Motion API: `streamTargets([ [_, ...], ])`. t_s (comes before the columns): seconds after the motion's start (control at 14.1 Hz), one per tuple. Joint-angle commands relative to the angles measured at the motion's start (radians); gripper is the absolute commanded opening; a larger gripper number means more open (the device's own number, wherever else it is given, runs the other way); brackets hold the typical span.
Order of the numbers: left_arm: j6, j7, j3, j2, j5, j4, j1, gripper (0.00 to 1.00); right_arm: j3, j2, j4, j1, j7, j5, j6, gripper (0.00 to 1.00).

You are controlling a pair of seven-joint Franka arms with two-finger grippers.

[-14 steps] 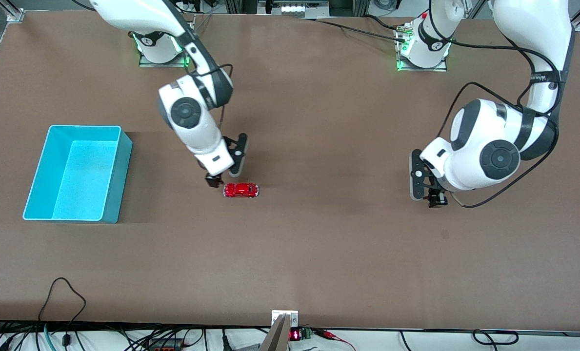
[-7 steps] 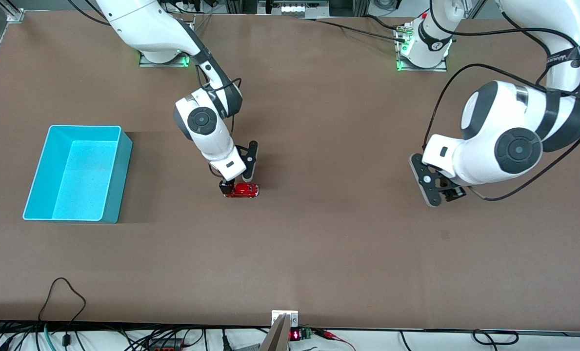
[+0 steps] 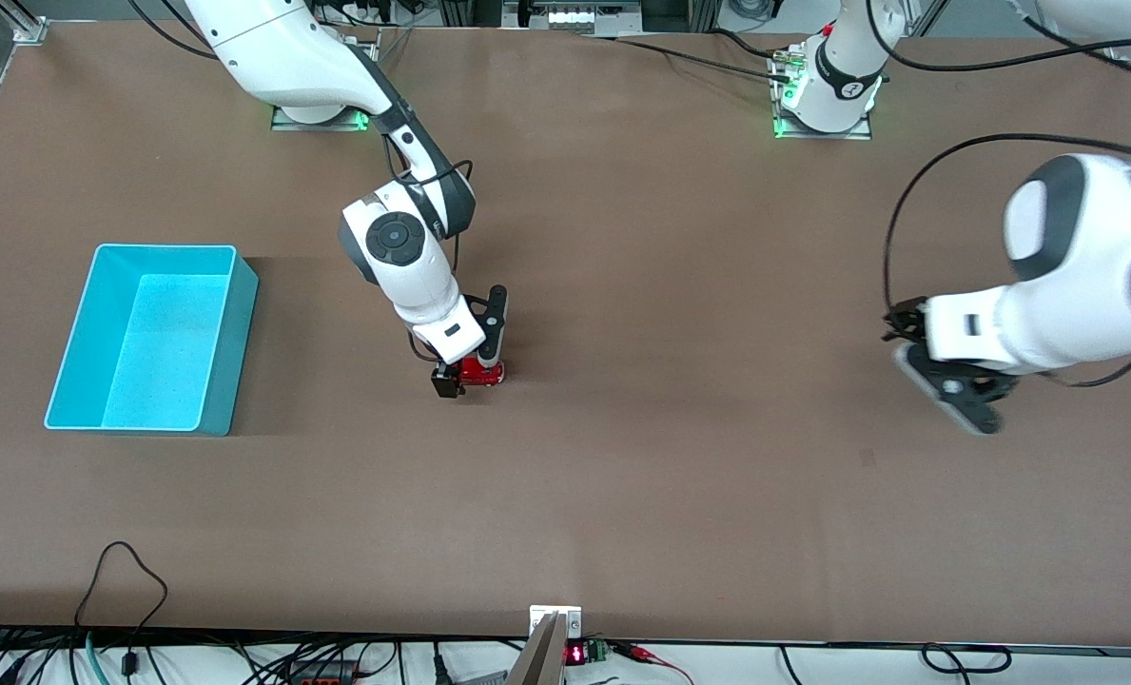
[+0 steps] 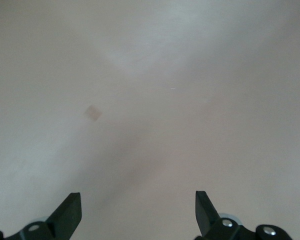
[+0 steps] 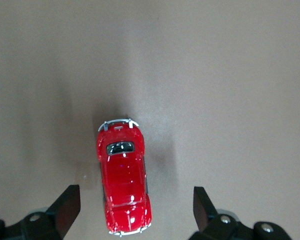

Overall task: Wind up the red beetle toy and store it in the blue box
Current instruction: 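Lift the red car with the right gripper while the left gripper withdraws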

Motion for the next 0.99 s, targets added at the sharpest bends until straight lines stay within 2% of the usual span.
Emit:
streamTargets([
  [0.0, 0.004, -0.127, 0.019, -0.043, -0.017, -0.008, -0.012, 1.0, -0.009, 0.052, 0.026, 0.021, -0.009, -0.016, 0.032, 1.0],
  [0.43, -0.002, -0.559, 0.019, -0.13, -0.011, -0.023, 0.017, 1.0, -0.01, 0.078, 0.025, 0.032, -0.005, -0.025, 0.034, 1.0],
  [0.5, -0.001, -0.595, 0.018, -0.143, -0.011, -0.016, 0.038, 1.0, -0.015, 0.081, 0.025, 0.032, -0.012, -0.036, 0.036, 0.72],
  [0.57, -0.001, -0.604, 0.018, -0.149, -0.012, -0.011, 0.06, 1.0, -0.015, 0.081, 0.025, 0.031, -0.003, -0.033, 0.036, 0.35],
  [0.64, -0.001, -0.604, 0.018, -0.16, -0.017, -0.01, 0.087, 1.0, -0.015, 0.08, 0.026, 0.027, 0.003, -0.028, 0.036, 0.12],
  [0.71, -0.004, -0.606, 0.018, -0.179, -0.023, -0.011, 0.112, 1.0, -0.015, 0.078, 0.026, 0.026, 0.003, -0.027, 0.036, 0.0],
  [0.92, -0.083, -0.682, 0.019, -0.224, -0.018, -0.017, 0.105, 1.0, -0.015, 0.072, 0.029, 0.024, 0.024, 0.014, 0.034, 0.0],
])
